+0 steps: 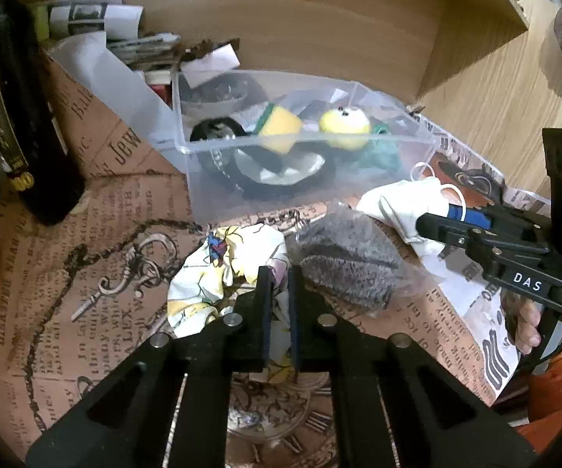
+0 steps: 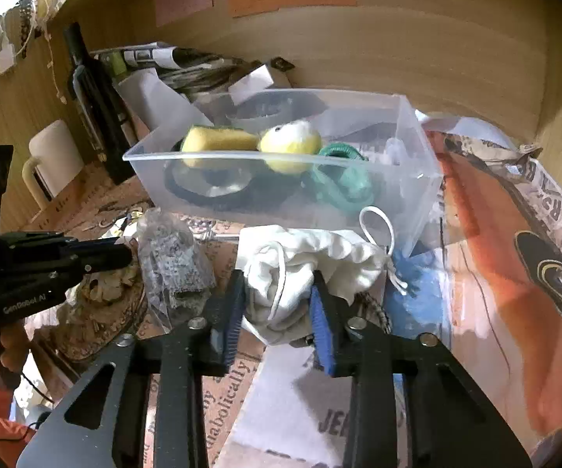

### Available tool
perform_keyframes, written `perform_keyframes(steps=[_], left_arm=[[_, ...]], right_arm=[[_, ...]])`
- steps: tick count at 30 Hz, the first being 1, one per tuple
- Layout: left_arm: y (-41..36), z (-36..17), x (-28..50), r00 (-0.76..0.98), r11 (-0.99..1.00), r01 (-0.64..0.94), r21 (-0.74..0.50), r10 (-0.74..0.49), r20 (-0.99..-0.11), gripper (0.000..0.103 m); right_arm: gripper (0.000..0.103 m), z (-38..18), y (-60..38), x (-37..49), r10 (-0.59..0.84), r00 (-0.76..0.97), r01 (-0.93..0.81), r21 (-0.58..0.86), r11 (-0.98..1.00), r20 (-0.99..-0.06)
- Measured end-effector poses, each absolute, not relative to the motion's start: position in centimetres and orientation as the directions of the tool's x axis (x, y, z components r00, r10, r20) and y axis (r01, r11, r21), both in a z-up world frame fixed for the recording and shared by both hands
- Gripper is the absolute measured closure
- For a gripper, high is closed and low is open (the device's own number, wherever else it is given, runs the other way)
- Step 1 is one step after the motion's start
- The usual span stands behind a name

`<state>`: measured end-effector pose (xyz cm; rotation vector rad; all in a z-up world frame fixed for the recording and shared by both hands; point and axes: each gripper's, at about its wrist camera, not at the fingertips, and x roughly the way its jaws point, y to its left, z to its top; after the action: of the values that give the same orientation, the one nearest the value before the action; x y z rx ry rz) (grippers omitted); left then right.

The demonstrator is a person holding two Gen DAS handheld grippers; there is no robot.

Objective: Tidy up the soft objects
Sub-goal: 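Grasp the floral cloth with the left tool while the right tool grasps the white drawstring pouch, then carry the floral cloth into the clear box with the left tool while the right tool drops the pouch in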

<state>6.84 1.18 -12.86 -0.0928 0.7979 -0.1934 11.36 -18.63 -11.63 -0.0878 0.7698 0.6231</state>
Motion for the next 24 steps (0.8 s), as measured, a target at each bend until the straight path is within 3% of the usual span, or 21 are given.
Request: perform_keyframes(steps=[5,24], left_arm=[[1.6,-10.7,6.2,0.732,0.983,0.126,-0.137,-0.185,-0.655,0.097],[2.2,-3.3,7.6,0.865,0.988,0.125,-0.09,-0.153,-0.478,0.097]], right_arm=[[0.084,-10.5,-19.1,11.0,0.498,0.581,-0.553,0.137,0.822,-0.644],[0.084,-2.9,-20.5,11.2,0.522,0.738,-0.536,0.1,0.838,-0.427]])
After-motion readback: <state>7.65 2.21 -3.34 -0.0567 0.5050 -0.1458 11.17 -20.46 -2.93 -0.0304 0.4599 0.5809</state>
